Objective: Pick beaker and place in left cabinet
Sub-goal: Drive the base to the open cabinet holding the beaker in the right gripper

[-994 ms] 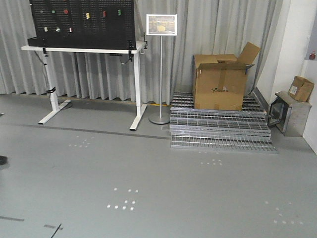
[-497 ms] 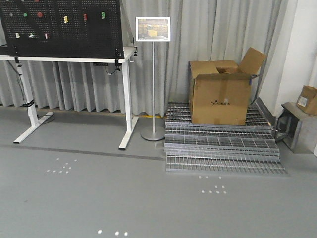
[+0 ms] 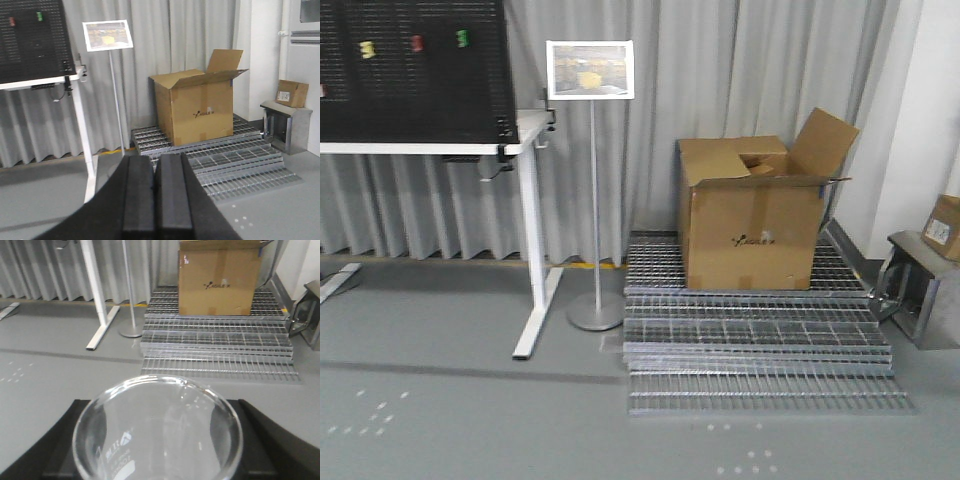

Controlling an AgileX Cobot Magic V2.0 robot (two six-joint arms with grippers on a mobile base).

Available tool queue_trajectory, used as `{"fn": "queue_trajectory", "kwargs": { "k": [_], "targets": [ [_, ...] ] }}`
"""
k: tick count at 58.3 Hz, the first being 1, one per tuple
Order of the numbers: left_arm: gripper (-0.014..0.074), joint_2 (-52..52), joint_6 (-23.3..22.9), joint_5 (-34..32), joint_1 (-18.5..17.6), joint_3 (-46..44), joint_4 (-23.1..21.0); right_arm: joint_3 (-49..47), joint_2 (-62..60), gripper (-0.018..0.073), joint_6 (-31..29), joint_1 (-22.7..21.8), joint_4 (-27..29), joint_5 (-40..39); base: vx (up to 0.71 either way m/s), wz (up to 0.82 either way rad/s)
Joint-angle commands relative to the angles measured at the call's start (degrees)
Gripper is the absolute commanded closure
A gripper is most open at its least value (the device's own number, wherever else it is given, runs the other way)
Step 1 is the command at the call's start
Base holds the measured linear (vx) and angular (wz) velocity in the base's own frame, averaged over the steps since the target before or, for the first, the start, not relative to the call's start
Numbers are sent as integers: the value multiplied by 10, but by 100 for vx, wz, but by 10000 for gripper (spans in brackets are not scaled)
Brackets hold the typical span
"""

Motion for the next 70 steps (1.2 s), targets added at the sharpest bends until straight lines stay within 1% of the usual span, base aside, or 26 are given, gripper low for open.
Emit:
{"fn": "queue_trajectory", "kwargs": {
  "k": [1, 29, 70],
  "targets": [
    [596, -11, -2, -48, -2, 9, -5, -16, 3, 565, -2, -2, -11, -46, 70, -29],
    [596, -11, -2, -48, -2, 9, -5, -16, 3, 565, -2, -2, -11, -47, 66, -45],
    [596, -11, -2, -48, -2, 9, -5, -16, 3, 565, -2, -2, -11, -47, 54, -67]
  ]
}}
